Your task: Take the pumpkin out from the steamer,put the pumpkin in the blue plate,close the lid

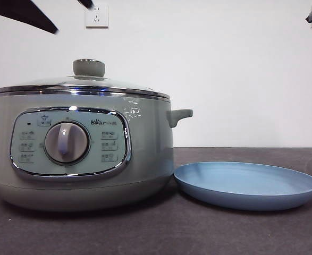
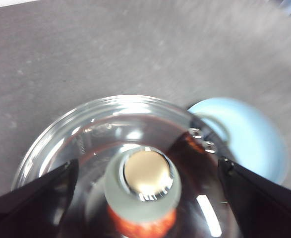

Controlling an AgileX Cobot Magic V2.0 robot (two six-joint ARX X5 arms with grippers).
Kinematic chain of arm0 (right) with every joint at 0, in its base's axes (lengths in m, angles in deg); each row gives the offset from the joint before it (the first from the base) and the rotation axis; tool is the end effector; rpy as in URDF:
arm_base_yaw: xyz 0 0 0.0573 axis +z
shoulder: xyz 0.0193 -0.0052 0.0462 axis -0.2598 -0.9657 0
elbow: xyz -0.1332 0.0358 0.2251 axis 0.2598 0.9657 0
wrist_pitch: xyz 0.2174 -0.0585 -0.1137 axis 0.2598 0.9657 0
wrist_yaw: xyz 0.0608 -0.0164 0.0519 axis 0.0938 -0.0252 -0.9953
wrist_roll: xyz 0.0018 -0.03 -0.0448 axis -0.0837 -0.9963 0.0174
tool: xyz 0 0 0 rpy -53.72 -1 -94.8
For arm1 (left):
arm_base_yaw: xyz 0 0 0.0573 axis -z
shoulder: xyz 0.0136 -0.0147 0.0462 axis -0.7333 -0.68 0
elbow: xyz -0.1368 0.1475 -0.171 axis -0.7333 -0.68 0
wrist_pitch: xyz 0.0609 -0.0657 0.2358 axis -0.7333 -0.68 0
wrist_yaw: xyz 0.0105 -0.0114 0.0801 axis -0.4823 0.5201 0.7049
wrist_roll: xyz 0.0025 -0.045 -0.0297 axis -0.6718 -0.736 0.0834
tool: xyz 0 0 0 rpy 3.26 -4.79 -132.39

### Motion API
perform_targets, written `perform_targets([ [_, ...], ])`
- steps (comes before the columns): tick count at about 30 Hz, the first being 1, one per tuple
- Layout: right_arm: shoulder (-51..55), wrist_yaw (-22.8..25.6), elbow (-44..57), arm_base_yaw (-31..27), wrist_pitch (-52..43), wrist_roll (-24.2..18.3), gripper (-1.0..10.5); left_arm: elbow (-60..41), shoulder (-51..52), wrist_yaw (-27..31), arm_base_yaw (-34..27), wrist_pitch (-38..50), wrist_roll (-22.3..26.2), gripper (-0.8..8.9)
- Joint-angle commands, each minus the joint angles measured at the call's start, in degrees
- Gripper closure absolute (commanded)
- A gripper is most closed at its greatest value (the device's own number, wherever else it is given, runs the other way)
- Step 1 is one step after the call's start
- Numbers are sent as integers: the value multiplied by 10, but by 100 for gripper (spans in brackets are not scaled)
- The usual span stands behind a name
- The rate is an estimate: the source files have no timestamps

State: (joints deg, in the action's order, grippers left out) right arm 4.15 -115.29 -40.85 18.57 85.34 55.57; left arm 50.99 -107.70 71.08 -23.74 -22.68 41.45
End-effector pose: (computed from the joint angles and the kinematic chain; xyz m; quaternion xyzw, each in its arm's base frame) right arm 0.1794 0.0278 0.3448 0.0540 0.2768 0.3283 0.9015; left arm 0.2214 -0.1027 0.3476 0.0267 0.2934 -0.2914 0.9101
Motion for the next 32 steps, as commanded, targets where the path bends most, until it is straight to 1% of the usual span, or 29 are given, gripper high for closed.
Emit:
perform_targets([
  [1,0,-1,-2,1,0,3,348,11,-35,30,20,-2,28,342],
  [9,0,-1,-2,1,3,3,348,16,-100,46,33,3,34,342],
  [18,0,-1,-2,1,3,3,348,16,-117,46,40,0,34,350],
  [19,0,-1,-2,1,3,3,348,16,-117,46,42,-2,33,374],
  [22,0,-1,-2,1,3,3,348,16,-117,46,44,-11,34,531],
  [23,0,-1,-2,1,3,3,348,16,-117,46,44,-15,35,544],
  [28,0,-1,-2,1,3,3,349,16,-120,46,44,-24,35,542],
  [29,0,-1,-2,1,3,3,349,16,-121,46,44,-24,35,566],
  [32,0,-1,-2,1,3,3,349,16,-121,46,44,-21,36,754],
])
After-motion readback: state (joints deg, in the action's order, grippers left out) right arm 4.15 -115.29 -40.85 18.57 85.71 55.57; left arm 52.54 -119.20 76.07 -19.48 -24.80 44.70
